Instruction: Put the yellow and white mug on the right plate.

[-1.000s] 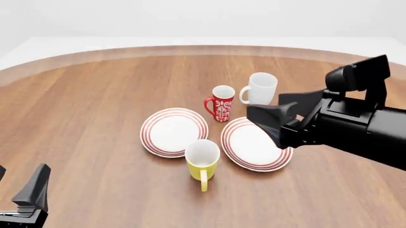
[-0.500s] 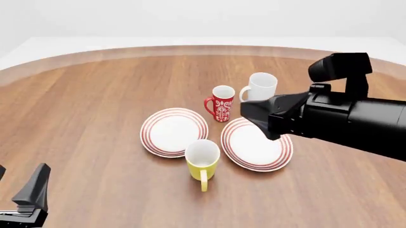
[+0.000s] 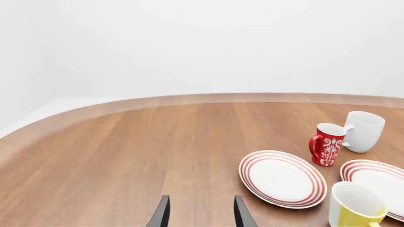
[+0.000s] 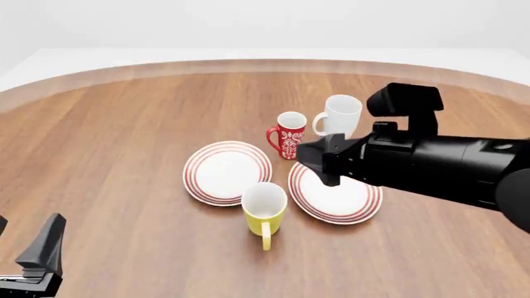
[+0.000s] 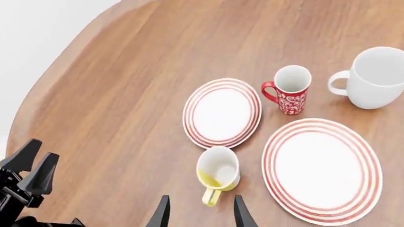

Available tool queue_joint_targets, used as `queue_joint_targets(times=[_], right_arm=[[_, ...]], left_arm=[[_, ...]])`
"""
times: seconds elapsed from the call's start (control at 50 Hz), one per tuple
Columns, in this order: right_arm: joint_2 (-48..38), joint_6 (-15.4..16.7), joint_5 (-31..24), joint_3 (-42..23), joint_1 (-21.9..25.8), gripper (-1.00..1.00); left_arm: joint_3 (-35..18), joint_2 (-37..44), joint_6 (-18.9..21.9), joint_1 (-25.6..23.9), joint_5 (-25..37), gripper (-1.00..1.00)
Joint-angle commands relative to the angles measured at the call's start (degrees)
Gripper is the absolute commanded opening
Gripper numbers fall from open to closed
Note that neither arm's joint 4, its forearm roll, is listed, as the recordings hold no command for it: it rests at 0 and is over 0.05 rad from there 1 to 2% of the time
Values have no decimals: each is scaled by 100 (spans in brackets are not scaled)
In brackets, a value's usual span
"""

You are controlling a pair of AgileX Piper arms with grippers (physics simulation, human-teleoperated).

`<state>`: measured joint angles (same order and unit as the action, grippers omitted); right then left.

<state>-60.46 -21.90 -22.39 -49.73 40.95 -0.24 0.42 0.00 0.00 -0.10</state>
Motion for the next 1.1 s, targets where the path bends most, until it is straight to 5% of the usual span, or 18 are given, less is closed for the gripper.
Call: queue_joint_targets(times=[0.02,0.36,1.1], right_arm=[[17,-306,113,115,-140,100],[-120,-709,620,476,-248,100],[-1296,-729,1278,583,-28,100]], left_arm=[[0,0,0,0,0,100],[0,0,0,0,0,100],[0,0,0,0,0,100]])
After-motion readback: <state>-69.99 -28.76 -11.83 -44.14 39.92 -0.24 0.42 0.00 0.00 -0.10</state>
